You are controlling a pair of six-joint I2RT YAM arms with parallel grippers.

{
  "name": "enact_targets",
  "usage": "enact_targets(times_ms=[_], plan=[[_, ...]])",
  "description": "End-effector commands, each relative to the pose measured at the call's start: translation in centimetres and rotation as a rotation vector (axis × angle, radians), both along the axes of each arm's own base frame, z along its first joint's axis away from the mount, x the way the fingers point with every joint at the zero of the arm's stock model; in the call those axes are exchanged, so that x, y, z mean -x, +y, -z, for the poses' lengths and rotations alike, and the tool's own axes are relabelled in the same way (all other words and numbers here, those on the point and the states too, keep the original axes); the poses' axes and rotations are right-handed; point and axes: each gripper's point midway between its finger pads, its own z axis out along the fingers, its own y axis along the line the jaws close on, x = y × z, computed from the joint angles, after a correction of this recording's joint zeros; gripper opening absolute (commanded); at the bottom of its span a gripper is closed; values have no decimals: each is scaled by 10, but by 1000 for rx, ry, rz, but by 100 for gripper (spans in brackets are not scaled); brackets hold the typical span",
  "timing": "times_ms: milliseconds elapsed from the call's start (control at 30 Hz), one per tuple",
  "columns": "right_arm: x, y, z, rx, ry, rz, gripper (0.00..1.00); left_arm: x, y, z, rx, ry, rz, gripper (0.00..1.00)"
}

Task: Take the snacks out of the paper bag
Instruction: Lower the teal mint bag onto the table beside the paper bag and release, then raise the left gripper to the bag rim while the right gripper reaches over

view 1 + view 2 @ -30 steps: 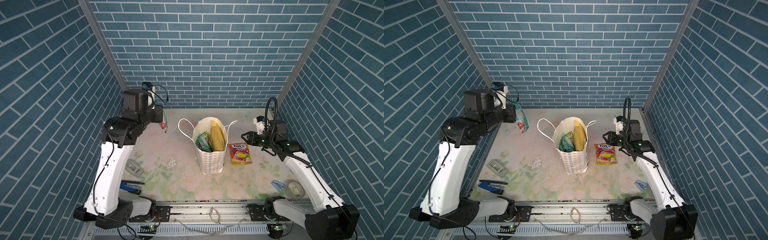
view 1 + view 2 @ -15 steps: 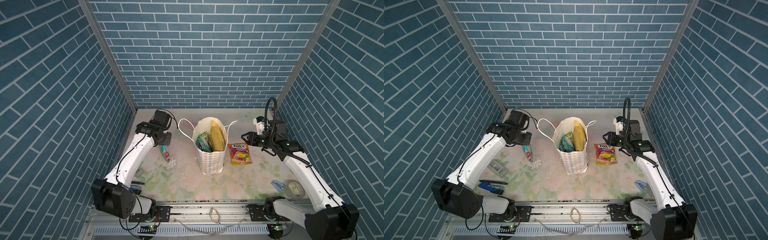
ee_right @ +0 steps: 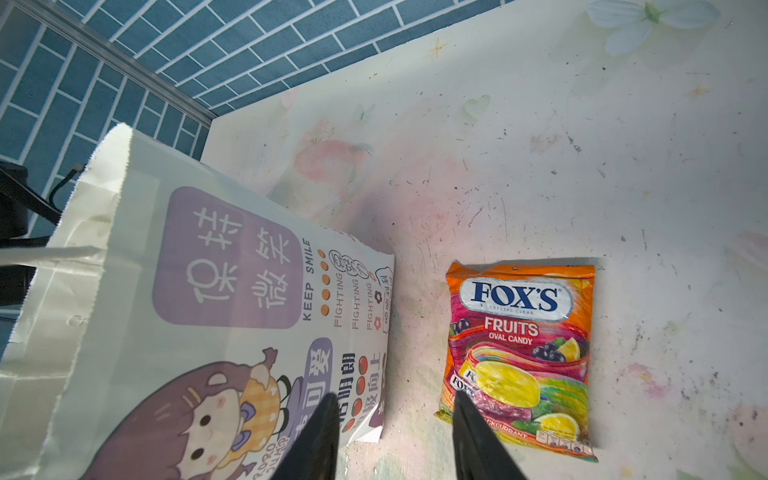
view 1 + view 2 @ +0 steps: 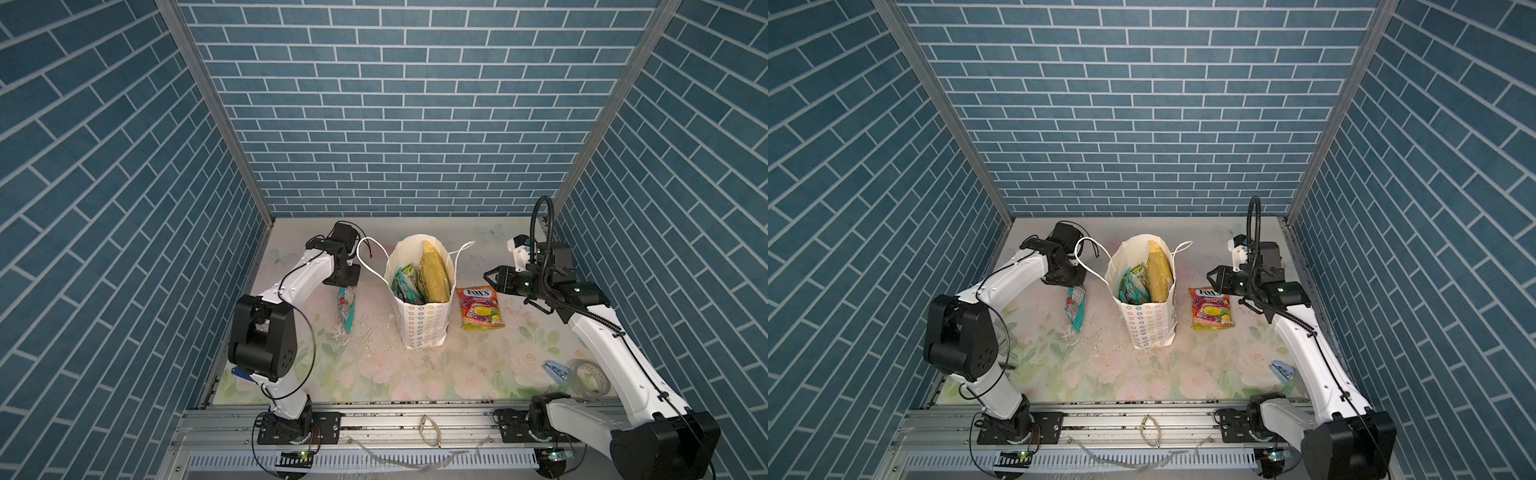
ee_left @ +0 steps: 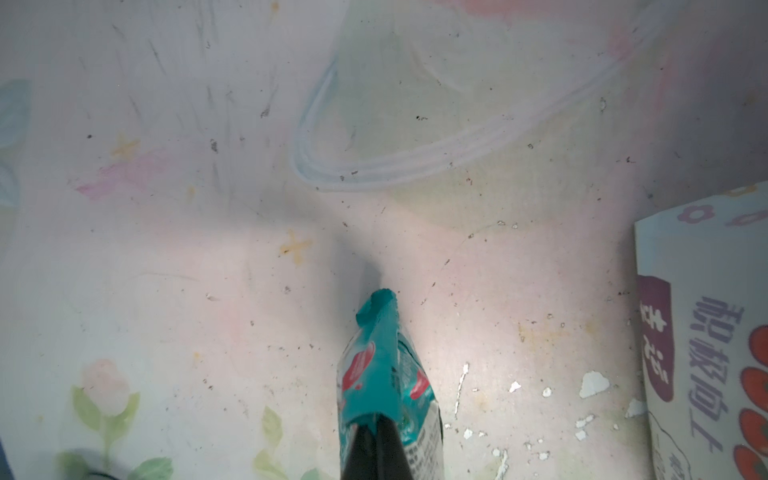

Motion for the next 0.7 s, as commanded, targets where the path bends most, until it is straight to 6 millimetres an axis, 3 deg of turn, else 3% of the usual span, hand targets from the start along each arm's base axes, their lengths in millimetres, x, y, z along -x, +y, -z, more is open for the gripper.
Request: enact_targets(times_ms=[0,367,533,667], plan=[[2,-5,-1,27,-7,5,45,-12,-10,-17,67,-69,2,4],[-1,-6,-2,40,-3,7,45,-15,-44,-17,270,-91,41,24],[0,-9,-1,58,-5,14,45,-16,-36,-27,257,-117,21,24],[0,-12,-1,77,-2,18,45,-11,-14,-40,244,-157,-51,23]])
